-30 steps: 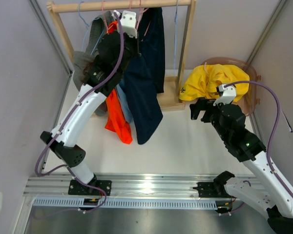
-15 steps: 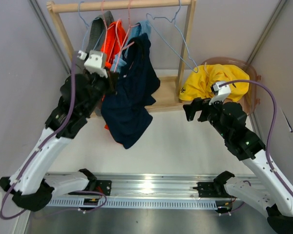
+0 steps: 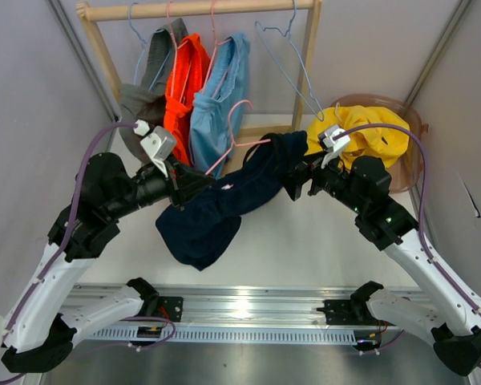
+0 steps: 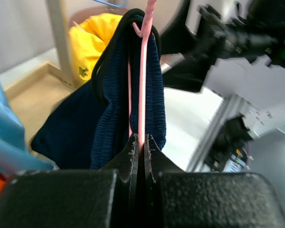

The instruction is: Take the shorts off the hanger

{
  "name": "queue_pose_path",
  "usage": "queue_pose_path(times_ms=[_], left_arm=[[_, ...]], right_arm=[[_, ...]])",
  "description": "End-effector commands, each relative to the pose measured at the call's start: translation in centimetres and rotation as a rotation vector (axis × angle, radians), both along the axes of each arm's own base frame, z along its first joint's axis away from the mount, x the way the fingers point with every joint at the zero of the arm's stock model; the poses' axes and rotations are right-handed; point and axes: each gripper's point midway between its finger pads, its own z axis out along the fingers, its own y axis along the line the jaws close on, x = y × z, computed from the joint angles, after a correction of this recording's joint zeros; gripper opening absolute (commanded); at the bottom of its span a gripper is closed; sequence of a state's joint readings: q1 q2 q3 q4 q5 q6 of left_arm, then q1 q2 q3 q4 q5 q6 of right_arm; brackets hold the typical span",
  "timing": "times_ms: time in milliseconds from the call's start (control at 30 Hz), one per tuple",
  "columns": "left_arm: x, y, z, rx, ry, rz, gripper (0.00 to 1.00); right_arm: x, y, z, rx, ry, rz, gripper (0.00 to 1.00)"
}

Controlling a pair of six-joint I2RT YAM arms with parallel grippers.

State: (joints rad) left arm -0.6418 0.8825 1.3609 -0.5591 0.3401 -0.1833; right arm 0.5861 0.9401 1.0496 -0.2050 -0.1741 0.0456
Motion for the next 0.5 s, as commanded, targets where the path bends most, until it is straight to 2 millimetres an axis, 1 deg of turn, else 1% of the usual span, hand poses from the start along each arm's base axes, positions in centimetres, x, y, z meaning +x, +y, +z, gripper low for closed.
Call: queue_pose_path(times_ms=[0,100,133,333,367,467], left_arm=[[-3.9,0.4,3.4,-0.077,-0.085,-0.119,0.00],[-4.5,1.2,3.9,-0.066,-0.095,-0.106,0.00],[-4.6,1.3,3.6,-0.055,-0.087,-0.111,0.00],[-5.7,2.5,4.8,-0.048,-0.111,-0.097,0.00],[-6.1,2.7,5.5,-0.053,-0.118,-0.099,0.00],[-7.2,3.0,6.4,-0.065,-0.127,-0.128,0.00]], right_arm=[[0.0,0.2,4.0,0.041,-0.137,0.020,0.99],[0.3,-0.2,4.2,0.042,-0.137,-0.003,1.00],[0.4,-0.4,4.2,0.042,-0.140,-0.010,0.99],[0.3,-1.0,4.3,0.048,-0.149,-0.026,0.99],[0.5,-1.1,3.9,0.045,-0.144,-0.030,0.99],[0.7,-1.1,3.8,0.047,-0.152,-0.026,1.00]])
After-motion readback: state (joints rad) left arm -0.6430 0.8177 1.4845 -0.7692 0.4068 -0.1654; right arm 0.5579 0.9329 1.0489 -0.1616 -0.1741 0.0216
